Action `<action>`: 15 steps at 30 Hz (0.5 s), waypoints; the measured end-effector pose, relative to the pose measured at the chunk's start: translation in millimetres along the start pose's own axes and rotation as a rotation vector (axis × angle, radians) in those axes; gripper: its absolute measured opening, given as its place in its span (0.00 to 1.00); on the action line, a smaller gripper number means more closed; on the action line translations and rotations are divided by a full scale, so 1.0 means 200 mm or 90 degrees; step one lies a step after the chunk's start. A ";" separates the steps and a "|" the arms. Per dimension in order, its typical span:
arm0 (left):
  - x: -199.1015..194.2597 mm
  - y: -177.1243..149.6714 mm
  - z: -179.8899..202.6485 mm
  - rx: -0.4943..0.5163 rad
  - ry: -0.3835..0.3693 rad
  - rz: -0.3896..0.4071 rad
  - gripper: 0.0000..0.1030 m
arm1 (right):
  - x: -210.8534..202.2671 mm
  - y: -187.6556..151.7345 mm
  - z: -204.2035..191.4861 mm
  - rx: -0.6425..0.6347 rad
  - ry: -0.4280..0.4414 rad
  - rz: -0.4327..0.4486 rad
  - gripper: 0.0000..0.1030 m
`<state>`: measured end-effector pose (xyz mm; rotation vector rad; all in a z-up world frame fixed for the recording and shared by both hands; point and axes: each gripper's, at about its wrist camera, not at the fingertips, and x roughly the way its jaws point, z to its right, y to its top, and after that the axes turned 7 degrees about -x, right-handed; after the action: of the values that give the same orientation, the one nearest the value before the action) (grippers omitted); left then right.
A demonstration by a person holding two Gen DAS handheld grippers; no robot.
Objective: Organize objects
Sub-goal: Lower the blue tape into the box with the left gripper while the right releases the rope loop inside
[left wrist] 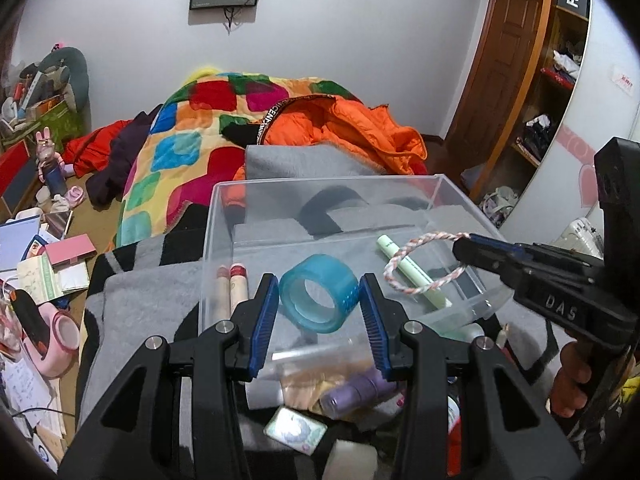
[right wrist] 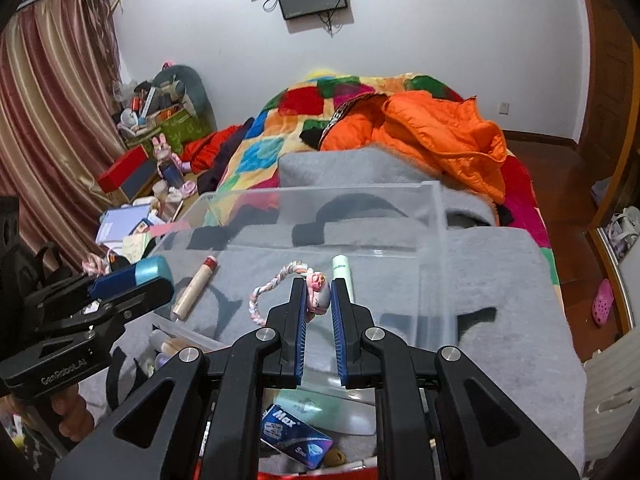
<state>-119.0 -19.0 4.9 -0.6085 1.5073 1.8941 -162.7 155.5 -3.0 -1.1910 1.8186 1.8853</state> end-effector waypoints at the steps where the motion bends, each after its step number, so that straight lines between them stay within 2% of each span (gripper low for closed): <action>1: 0.02 0.00 0.00 0.000 -0.001 -0.005 0.40 | 0.02 0.00 -0.01 -0.004 0.002 -0.009 0.10; 7: 0.12 0.01 -0.03 -0.013 0.006 -0.041 0.40 | 0.12 -0.02 -0.05 -0.019 -0.001 -0.045 0.10; 15: 0.16 0.01 -0.03 -0.004 0.022 -0.045 0.40 | 0.13 -0.02 -0.04 -0.022 -0.008 -0.052 0.11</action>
<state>-142.8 -18.1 -18.4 -0.6921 1.4813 1.8443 -173.0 139.5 -21.8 -1.2437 1.7101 1.8824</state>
